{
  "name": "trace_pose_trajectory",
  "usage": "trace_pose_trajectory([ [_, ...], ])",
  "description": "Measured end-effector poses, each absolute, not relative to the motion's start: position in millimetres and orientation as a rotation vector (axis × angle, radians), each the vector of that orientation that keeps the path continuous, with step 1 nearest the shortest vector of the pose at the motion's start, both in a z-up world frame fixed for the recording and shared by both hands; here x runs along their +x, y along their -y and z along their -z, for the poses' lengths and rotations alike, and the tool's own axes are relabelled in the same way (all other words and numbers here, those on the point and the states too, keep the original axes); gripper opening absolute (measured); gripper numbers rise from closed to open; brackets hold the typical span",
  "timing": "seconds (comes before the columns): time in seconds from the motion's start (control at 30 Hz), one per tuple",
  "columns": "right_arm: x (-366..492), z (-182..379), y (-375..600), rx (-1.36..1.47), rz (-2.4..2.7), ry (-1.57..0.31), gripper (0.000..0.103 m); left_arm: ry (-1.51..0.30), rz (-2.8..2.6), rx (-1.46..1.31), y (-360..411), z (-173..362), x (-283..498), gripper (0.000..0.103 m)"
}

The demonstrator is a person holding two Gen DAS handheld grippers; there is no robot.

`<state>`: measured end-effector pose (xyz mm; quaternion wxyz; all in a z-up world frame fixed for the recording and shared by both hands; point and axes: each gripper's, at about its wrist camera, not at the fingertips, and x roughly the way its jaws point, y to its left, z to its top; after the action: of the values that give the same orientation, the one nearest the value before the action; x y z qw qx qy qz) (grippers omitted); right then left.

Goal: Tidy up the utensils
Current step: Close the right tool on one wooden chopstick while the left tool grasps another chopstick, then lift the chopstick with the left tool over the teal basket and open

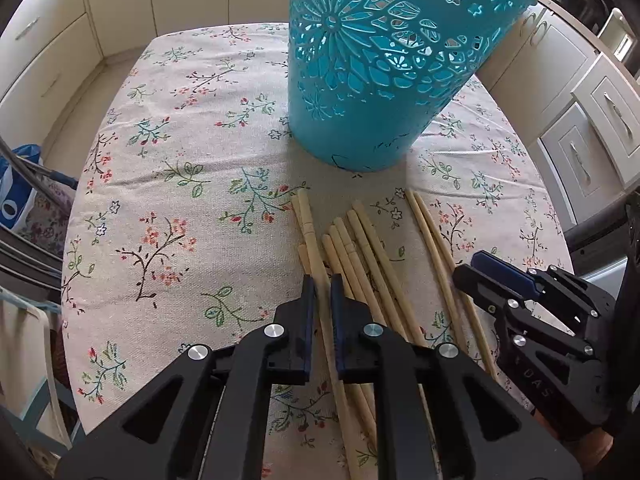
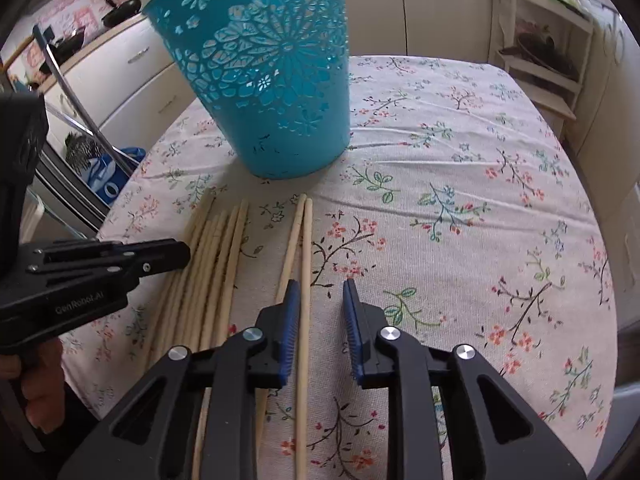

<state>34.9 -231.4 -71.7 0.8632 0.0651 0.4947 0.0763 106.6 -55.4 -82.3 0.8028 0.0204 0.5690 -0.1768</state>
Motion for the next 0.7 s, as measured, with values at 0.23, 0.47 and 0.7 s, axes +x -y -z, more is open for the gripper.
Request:
trace_pose_trajectory([
  [0.23, 29.5, 71.5, 229.5, 0.156, -0.207, -1.032, 0.006, -1.228, 0.417, -0.016, 46.1, 76.2, 106.2, 0.005],
  [0.47, 23.2, 71.8, 247.9, 0.286, -0.208, -1.008, 0.006, -1.150, 0.467, -0.053, 34.4, 36.0, 81.6, 0.005],
  [0.7, 23.4, 77.9, 250.6, 0.350, -0.207, -1.011, 0.006, -0.878, 0.543, -0.125, 24.1, -64.3, 65.0, 0.005],
])
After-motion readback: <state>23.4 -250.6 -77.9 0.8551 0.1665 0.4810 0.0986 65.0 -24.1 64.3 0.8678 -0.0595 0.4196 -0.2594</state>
